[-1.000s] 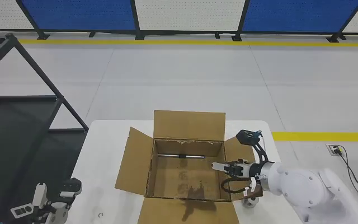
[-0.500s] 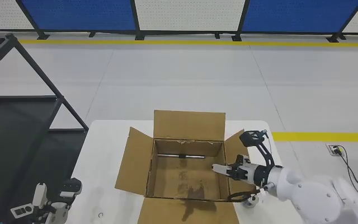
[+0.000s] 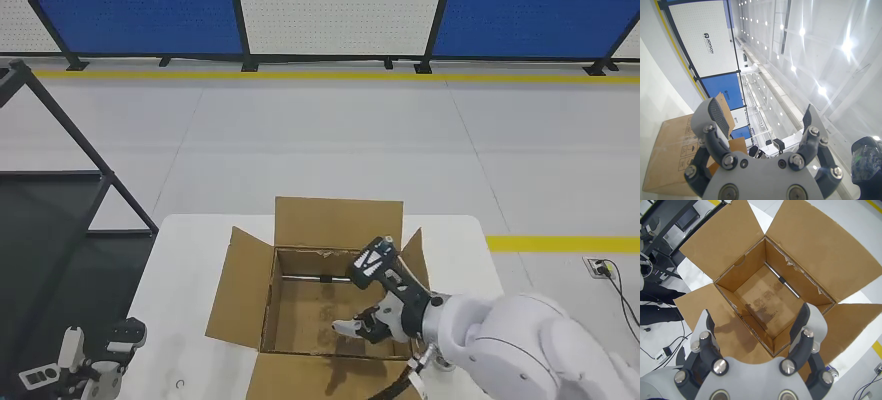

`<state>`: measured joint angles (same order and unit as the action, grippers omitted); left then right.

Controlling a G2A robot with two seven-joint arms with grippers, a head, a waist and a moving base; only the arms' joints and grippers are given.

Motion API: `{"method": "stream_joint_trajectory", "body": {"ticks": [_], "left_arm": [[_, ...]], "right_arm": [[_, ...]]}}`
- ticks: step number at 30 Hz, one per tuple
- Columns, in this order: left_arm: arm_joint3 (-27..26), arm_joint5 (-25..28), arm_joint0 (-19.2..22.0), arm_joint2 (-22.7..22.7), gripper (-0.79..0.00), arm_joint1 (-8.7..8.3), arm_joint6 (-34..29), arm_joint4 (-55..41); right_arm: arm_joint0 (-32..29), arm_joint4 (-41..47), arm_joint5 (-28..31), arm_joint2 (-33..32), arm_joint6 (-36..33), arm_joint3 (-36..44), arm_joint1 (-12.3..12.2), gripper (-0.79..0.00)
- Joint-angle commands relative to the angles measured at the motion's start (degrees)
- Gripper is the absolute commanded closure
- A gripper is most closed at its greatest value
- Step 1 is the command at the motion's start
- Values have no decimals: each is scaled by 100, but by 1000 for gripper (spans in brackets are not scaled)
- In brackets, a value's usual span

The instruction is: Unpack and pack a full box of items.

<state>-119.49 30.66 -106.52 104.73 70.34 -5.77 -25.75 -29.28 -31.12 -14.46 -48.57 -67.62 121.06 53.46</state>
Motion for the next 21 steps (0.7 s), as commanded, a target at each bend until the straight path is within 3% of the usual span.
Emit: {"method": "stream_joint_trajectory", "body": {"ticks": [1, 4, 7, 9, 21], "left_arm": [[0, 0, 0, 0, -785, 0, 0, 0], [0, 0, 0, 0, -785, 0, 0, 0], [0, 0, 0, 0, -785, 0, 0, 0], [0, 0, 0, 0, -785, 0, 0, 0], [0, 0, 0, 0, -785, 0, 0, 0]], "right_arm": [[408, 282, -349, 311, -27, -317, 156, -785], [865, 756, -1109, 734, 102, -894, 432, -785], [1103, 1947, -2108, 843, 389, -1571, 726, -785], [1245, 2334, -2428, 956, 649, -1931, 880, -785], [1218, 2396, -2393, 981, 837, -1976, 920, -785]]}}
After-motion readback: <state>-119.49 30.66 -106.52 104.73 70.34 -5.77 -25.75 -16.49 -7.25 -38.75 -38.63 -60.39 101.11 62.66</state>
